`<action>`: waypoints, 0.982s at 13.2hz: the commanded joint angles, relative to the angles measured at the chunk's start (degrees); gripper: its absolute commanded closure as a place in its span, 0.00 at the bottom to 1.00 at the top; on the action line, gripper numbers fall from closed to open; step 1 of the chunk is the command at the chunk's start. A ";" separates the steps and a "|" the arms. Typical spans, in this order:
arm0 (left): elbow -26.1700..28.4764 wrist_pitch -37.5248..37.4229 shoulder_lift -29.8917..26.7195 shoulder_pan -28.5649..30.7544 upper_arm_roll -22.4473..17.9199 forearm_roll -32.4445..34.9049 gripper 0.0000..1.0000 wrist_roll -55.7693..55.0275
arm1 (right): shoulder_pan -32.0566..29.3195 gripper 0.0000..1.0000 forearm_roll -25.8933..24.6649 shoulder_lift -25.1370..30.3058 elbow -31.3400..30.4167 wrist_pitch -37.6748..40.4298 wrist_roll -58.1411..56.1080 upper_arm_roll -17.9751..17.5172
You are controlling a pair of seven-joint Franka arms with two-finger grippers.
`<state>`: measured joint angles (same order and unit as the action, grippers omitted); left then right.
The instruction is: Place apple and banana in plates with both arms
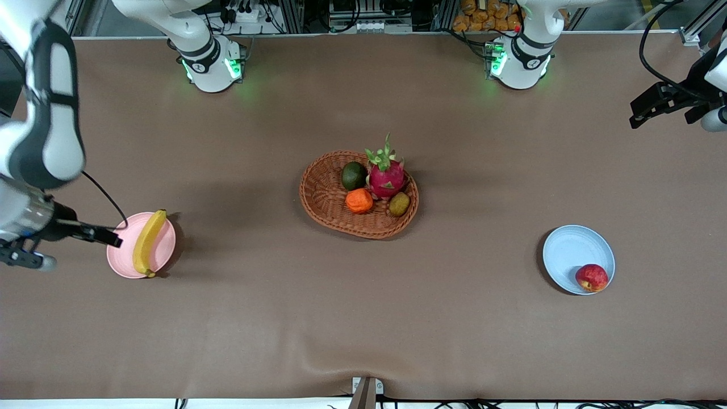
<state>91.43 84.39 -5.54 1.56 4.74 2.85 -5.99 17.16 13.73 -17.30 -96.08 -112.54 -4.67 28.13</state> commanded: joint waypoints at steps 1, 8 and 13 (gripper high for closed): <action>-0.91 -0.54 -0.18 0.03 -0.26 -1.09 0.00 1.16 | 2.34 0.00 -5.19 5.07 1.24 4.94 -0.34 -0.45; -1.26 -1.42 -0.70 -0.06 -0.08 -1.36 0.00 1.16 | -14.85 0.00 -12.23 16.77 1.16 16.38 -0.25 -21.78; -1.26 -2.12 -0.70 -0.15 -0.08 -1.36 0.00 1.25 | -17.78 0.00 -15.84 17.39 4.05 19.36 0.10 -23.65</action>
<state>90.78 83.44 -5.74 1.48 4.83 2.84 -5.92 0.64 0.11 -0.22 -93.54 -94.89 -4.72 6.08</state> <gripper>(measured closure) 0.000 0.000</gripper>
